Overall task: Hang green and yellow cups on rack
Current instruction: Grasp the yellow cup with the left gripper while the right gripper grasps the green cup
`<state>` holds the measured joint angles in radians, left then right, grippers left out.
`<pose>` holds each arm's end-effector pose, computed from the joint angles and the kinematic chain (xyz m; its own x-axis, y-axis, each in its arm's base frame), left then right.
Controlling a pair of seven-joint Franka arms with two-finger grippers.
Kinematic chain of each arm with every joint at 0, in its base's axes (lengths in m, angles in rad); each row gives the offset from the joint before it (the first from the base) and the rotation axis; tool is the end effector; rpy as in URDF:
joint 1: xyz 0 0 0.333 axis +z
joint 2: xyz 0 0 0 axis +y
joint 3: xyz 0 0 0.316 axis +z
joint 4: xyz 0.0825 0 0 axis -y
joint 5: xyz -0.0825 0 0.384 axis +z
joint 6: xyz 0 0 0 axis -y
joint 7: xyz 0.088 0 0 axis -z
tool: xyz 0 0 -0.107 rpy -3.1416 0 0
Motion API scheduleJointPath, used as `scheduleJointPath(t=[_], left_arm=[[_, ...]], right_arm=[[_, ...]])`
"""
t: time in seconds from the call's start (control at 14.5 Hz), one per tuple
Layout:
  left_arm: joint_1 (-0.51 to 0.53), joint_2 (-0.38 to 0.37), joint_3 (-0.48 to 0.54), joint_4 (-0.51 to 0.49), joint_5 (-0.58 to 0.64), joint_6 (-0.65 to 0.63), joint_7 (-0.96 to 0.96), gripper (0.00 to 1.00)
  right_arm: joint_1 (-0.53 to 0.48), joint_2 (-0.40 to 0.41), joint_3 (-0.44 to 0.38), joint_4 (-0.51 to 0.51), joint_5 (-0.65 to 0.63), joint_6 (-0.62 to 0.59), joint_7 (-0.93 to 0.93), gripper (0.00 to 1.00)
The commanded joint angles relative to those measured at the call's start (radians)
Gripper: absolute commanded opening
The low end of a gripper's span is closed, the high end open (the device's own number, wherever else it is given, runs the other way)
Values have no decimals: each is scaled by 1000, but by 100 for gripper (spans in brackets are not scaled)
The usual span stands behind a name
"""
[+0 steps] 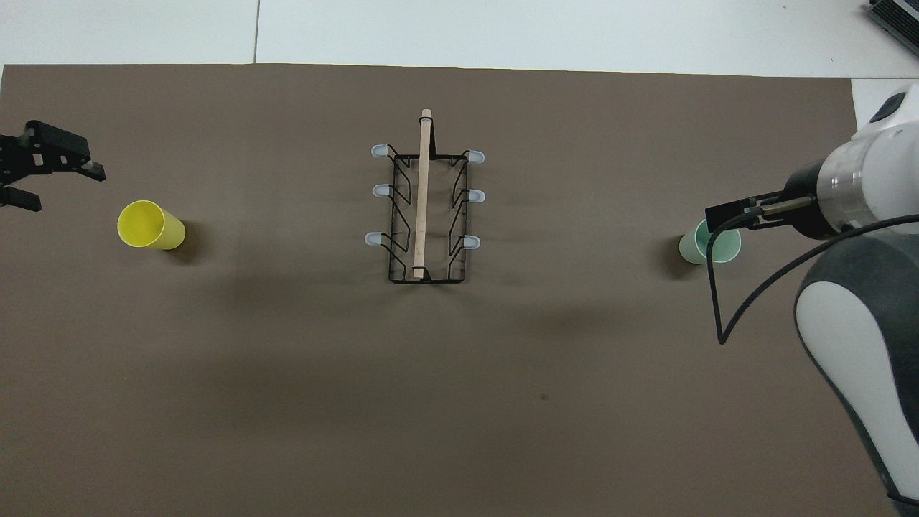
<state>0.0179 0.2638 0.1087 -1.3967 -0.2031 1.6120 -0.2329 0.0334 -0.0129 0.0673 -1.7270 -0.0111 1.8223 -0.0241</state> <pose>0.6330 0.0508 0.5556 0.9314 0.3535 -0.0863 0.3631 -0.9183 0.1575 0.5665 0.0565 0.5800 0.9861 0.1267 0.1076 0.1259 -0.9919 0.0145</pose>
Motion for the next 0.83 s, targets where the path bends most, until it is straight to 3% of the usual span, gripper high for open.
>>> scheduleJointPath(t=[0.0,0.21,0.48,0.76], left_arm=[[1,101,46,122,-62,-44,-180,100],[1,207,114,191,-153,-52,-369,100],[51,352,115,304,-174,-58,-540,100],[119,439,118,334,-246,-11,-684,100]], right_arm=[[-7,-9,0,-8,3,5,-11,100],[-9,-9,-1,-8,3,5,-17,100],[3,-16,0,-19,-49,5,-23,100],[3,-28,-1,-52,-52,3,-75,100]])
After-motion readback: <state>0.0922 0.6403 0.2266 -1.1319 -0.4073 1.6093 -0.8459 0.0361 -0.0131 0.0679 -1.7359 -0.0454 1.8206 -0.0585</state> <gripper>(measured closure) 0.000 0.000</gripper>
